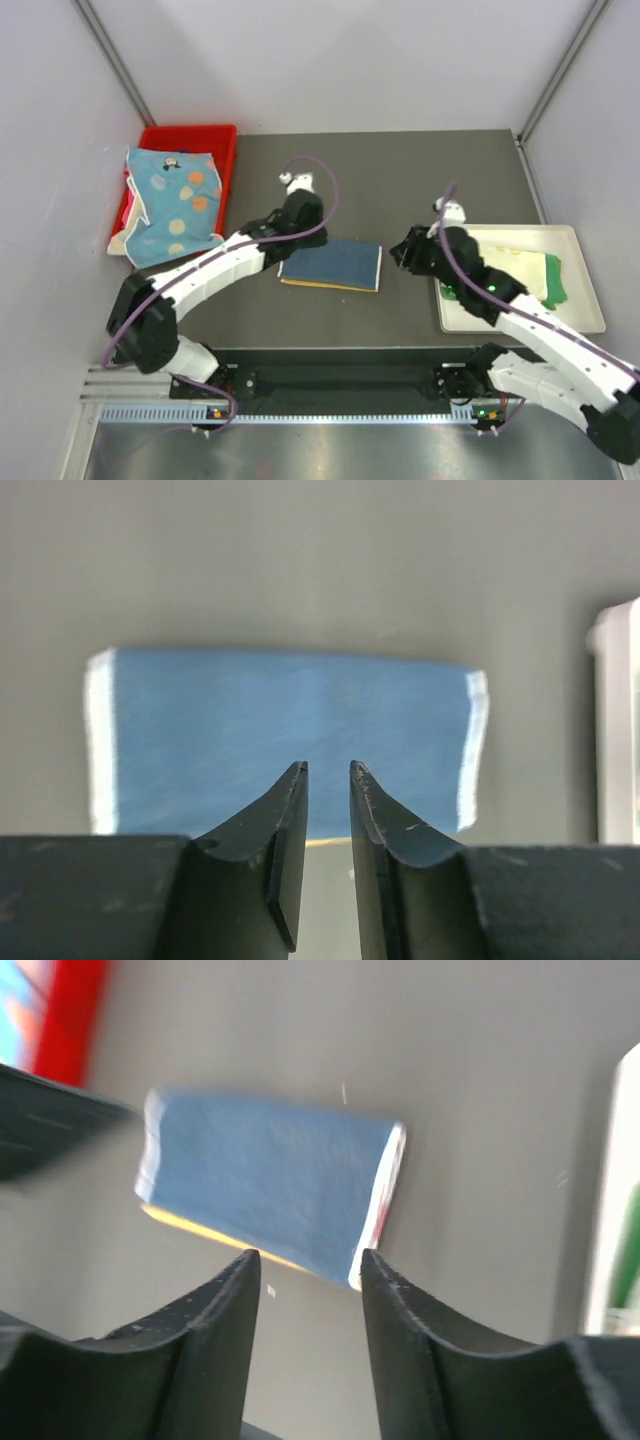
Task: Fold and stack the towels
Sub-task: Neatly place the folded towel into the bin
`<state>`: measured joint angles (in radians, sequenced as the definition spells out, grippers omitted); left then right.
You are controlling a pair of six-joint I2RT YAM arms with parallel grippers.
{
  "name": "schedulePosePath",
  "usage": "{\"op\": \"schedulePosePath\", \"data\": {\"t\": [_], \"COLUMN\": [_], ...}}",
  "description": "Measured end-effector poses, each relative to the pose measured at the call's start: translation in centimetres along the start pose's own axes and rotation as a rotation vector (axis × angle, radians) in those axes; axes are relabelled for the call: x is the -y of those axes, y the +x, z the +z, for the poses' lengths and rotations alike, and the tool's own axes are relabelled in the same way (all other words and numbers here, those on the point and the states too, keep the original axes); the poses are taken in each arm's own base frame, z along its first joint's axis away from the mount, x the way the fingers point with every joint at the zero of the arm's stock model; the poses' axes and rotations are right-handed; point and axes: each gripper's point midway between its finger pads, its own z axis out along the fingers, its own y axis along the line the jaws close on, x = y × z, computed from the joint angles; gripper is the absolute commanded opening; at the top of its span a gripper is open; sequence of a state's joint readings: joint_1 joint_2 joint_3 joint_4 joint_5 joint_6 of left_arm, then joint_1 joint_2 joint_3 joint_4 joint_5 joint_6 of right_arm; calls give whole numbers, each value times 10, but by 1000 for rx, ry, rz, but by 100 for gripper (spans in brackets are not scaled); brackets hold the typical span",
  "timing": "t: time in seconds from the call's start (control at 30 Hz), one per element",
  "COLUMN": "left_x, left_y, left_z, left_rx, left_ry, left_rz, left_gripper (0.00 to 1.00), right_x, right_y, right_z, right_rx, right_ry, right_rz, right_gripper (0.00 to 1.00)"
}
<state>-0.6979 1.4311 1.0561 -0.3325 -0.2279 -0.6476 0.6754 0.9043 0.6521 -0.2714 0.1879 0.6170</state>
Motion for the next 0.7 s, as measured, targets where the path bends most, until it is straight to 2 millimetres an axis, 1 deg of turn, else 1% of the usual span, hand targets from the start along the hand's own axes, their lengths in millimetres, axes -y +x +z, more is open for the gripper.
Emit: {"op": "schedulePosePath", "data": {"t": [0.03,0.07,0.1,0.13,0.17,0.2,0.23,0.27,0.33,0.37,0.47,0.53,0.57,0.67,0.7], "left_x": [12,25,38,48,59,67,74,82,90,95,102,106,108,109,106], "left_y": [-2,0,2,8,16,24,35,47,70,80,106,115,117,123,124], "left_z": [3,8,14,23,32,40,48,57,72,80,92,97,99,103,104], "left_rx": [4,3,0,-8,-14,-19,-30,-35,-46,-47,-48,-37,-23,13,20], "left_ry": [0,-11,-25,-52,-83,-104,-136,-164,-227,-250,-323,-360,-378,-426,-443], "left_rz": [9,24,38,55,73,87,102,121,155,169,213,233,240,247,250], "left_gripper": [31,36,38,40,43,45,46,50,54,55,60,63,63,63,63], "right_x": [-3,-5,-7,-10,-12,-13,-15,-17,-19,-20,-21,-19,-18,-15,-13], "right_y": [-16,-33,-51,-63,-77,-89,-100,-111,-130,-137,-151,-153,-153,-148,-146], "right_z": [-10,-25,-41,-52,-69,-83,-97,-115,-143,-156,-185,-195,-198,-201,-201], "right_rx": [43,94,147,182,224,261,294,329,390,412,464,473,471,456,445], "right_ry": [-7,-11,-19,-27,-35,-42,-50,-58,-75,-81,-96,-97,-96,-86,-81], "right_rz": [8,19,31,36,43,48,53,56,63,64,67,59,55,38,29], "right_gripper": [47,49,50,51,51,51,52,52,53,53,54,54,54,54,55]}}
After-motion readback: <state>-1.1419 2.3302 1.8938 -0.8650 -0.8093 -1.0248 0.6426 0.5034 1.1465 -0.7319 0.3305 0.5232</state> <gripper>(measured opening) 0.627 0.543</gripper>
